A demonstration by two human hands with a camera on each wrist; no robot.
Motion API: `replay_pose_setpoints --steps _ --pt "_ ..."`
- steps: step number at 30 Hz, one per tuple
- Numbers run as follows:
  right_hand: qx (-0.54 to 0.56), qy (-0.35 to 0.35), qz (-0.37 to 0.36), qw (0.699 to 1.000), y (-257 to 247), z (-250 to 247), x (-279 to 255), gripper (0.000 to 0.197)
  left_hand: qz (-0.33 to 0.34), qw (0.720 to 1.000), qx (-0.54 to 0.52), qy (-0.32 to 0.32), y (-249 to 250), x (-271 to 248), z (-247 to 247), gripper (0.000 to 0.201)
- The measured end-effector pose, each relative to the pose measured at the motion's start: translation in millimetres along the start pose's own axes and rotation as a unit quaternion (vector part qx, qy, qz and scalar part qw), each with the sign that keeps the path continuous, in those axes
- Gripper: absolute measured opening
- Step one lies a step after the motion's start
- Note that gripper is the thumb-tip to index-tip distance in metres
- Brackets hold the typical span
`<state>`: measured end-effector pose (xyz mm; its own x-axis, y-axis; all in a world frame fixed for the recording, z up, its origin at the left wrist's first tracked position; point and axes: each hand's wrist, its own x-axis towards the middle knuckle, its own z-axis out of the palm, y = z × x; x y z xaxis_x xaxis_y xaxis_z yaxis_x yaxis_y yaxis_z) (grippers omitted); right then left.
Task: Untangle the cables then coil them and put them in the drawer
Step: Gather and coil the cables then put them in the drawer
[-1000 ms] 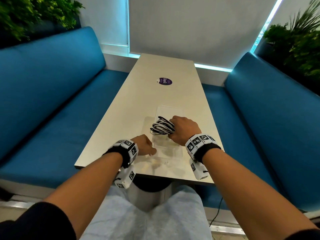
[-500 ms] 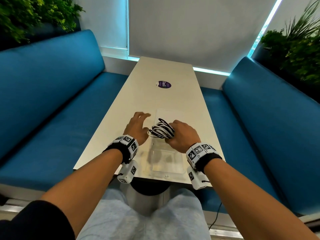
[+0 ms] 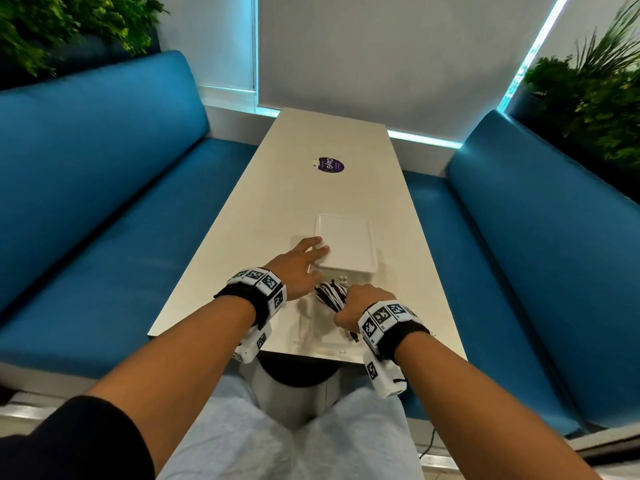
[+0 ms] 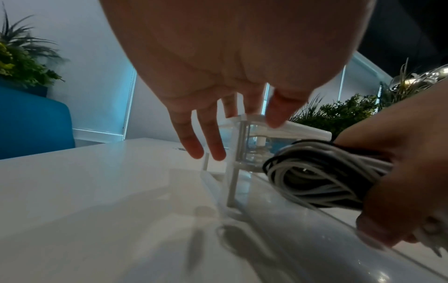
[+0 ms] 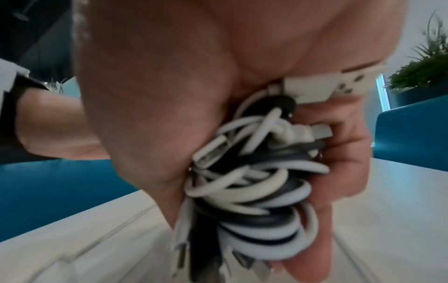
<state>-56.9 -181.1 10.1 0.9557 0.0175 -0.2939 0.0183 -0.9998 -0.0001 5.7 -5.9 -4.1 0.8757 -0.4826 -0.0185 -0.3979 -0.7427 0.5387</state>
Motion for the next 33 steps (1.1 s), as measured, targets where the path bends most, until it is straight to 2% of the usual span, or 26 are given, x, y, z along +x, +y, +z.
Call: replay_pose_setpoints --steps 3,5,8,10,14,17,21,23,26,28,30,33 --pt "-0.039 0.020 -0.009 0.999 -9 3 -1 0.012 0.008 1.000 0.021 0.007 -4 -2 3 0.085" --pt "-0.065 0.019 -0.014 0.998 -14 8 0 0.009 0.034 0.997 0.051 0.035 -9 -3 10 0.089" --pt "-0.053 0.016 -0.013 0.998 -17 13 1 0.015 0.034 0.995 0.062 0.071 -9 -1 22 0.087" --pt "-0.043 0.038 -0.020 0.998 -13 17 1 0.026 0.021 0.994 0.068 0.087 -4 1 25 0.082" --pt "0.010 0.118 -0.064 0.991 -5 31 4 0.052 0.013 0.987 0.125 0.097 0 4 23 0.079" --pt "0.048 0.121 -0.073 0.989 4 35 7 0.060 0.006 0.986 0.141 0.092 1 6 22 0.079" --pt "0.059 0.109 -0.067 0.990 15 43 8 0.050 0.007 0.994 0.081 0.077 -1 6 22 0.077" --pt "0.063 0.104 -0.070 0.990 12 48 8 0.047 -0.014 0.997 0.039 0.068 3 5 18 0.075" --pt "0.047 0.134 -0.053 0.988 6 57 8 0.052 -0.048 0.997 0.007 0.068 11 4 16 0.074" --pt "0.005 0.153 -0.047 0.987 3 58 8 0.058 -0.041 0.995 0.031 0.080 14 4 19 0.073" --pt "-0.027 0.169 -0.044 0.984 2 55 6 0.056 -0.035 0.993 0.071 0.093 16 5 23 0.073" --pt "-0.014 0.175 -0.041 0.984 3 50 2 0.055 -0.050 0.986 0.117 0.106 17 10 30 0.076"
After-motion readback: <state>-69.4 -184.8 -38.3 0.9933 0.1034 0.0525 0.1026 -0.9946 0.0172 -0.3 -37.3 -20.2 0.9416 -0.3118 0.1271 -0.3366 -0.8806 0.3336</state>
